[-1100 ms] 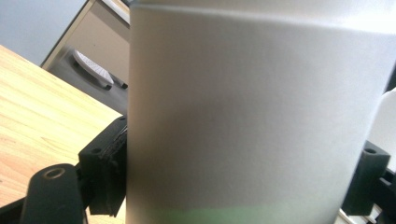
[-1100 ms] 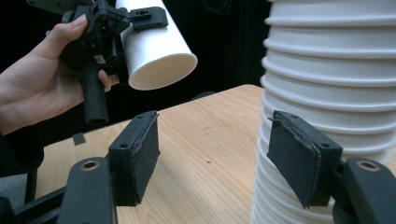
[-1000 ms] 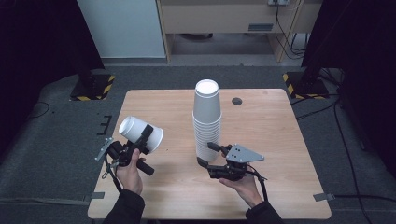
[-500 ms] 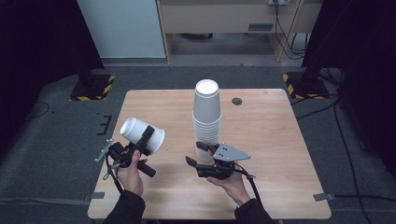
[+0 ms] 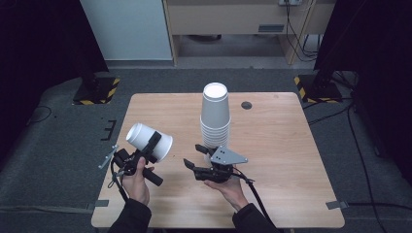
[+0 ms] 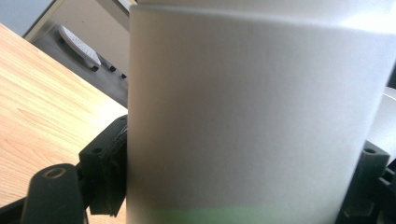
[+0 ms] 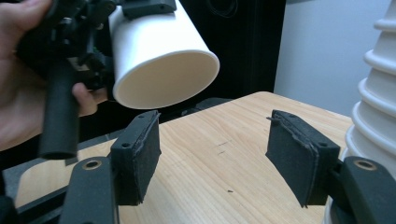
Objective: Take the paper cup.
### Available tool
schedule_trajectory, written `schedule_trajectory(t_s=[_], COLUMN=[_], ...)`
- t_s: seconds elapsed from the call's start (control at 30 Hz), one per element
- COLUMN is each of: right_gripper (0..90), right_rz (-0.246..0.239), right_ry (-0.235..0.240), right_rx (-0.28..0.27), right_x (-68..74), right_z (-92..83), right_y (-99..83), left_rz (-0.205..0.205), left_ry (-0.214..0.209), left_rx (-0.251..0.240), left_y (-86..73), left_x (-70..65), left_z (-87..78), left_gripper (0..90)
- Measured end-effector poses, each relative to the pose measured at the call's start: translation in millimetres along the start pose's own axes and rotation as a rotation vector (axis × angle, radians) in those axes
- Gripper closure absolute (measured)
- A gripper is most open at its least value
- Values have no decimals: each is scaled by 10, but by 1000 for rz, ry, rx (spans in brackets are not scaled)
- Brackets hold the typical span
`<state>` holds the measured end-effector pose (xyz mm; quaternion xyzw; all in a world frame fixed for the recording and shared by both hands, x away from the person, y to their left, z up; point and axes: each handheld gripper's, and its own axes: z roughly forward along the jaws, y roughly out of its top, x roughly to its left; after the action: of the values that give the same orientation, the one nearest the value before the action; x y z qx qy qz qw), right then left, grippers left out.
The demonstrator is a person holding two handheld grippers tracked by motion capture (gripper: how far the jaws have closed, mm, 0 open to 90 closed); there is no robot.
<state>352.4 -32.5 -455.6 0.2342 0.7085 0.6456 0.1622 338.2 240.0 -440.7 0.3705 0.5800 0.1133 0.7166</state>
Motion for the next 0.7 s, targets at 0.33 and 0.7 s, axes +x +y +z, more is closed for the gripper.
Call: schedule_trajectory(t_s=[0.33, 0.7], right_gripper=[332, 335], right_rz=[-10, -6], right_ry=[-21, -27], right_rx=[1, -1], right_x=[29, 30], right_z=[168, 272], right_y=[-57, -30], left_rz=[-49, -80], left_ry=[-16, -34], left_rx=[5, 33], left_y=[4, -18], left_x=[8, -8], left_z=[-16, -15], left_gripper=[157, 157])
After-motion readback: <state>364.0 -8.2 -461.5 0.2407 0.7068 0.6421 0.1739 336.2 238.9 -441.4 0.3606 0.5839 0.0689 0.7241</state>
